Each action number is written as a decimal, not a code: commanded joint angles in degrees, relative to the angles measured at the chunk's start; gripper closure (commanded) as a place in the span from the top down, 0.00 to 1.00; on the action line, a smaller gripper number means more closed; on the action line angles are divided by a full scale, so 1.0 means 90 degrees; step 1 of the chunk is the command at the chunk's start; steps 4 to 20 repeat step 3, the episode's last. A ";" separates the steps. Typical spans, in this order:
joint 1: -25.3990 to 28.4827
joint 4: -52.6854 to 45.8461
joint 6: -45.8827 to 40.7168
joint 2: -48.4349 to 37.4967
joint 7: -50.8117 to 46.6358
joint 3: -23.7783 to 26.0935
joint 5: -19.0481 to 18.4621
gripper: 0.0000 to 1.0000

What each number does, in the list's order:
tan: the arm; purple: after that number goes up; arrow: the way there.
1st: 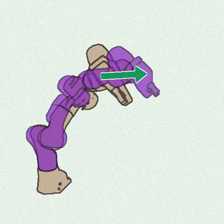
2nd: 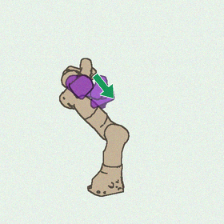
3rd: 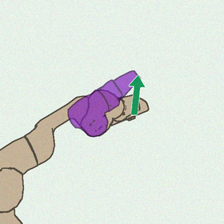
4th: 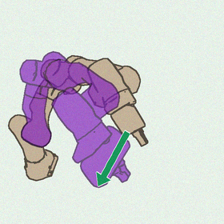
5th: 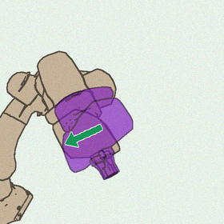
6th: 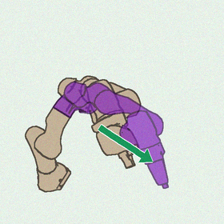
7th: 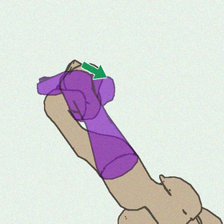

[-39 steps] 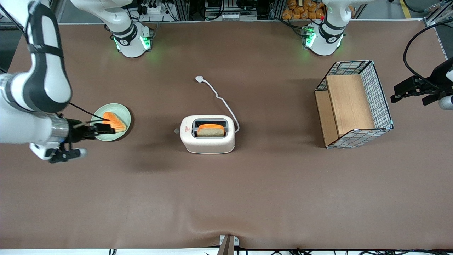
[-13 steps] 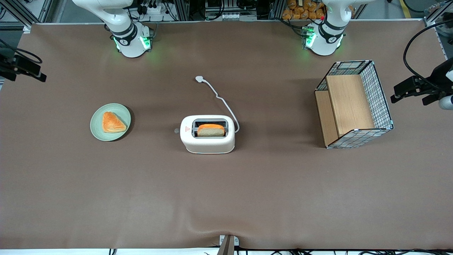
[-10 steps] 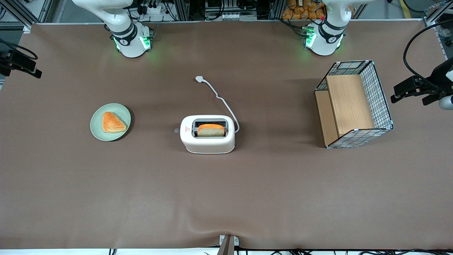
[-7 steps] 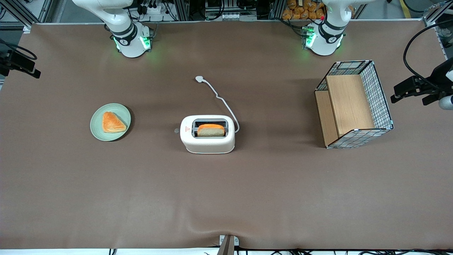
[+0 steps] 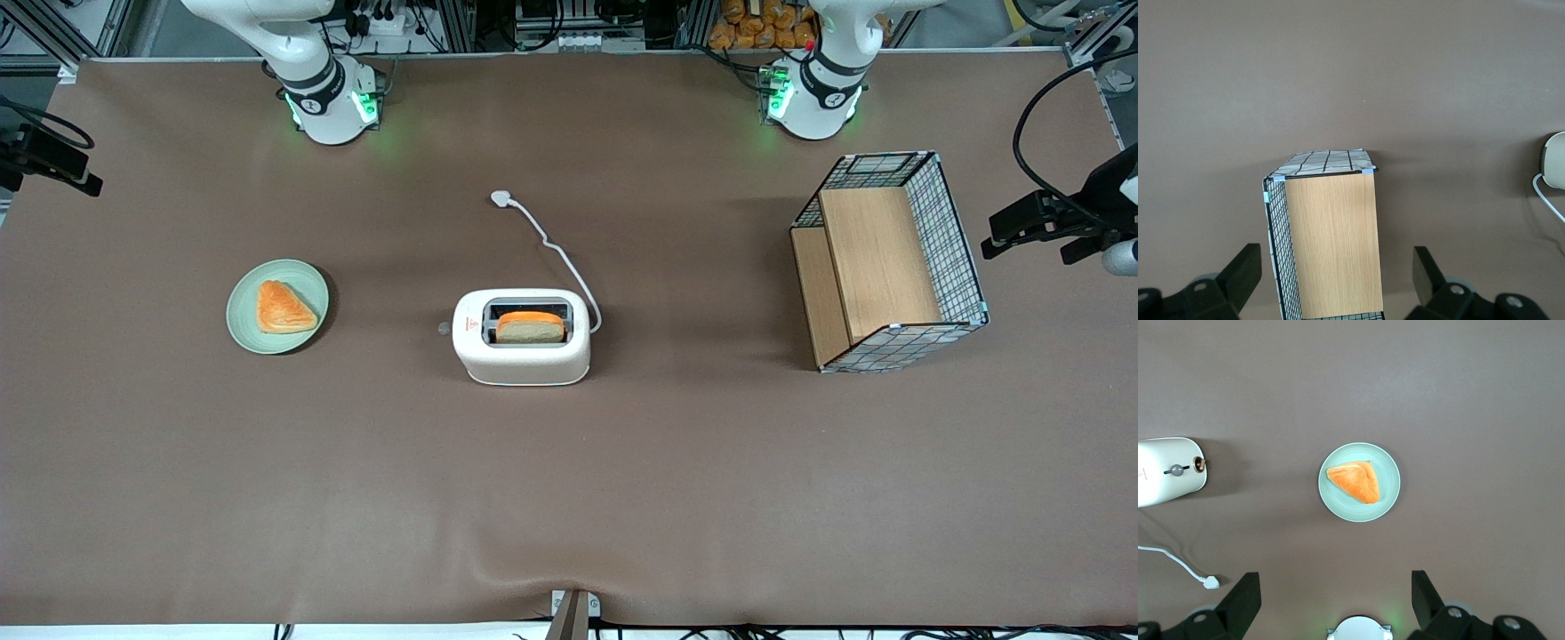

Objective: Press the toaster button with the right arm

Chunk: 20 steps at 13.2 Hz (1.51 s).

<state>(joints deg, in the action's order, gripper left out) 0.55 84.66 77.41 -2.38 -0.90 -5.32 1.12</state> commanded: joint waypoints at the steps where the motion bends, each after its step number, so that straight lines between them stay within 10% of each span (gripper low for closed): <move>1: -0.0110 -0.0188 -0.0075 0.0088 -0.0086 0.0122 -0.0104 1.00; 20: -0.0120 -0.0188 -0.0075 0.0088 -0.0076 0.0122 -0.0104 1.00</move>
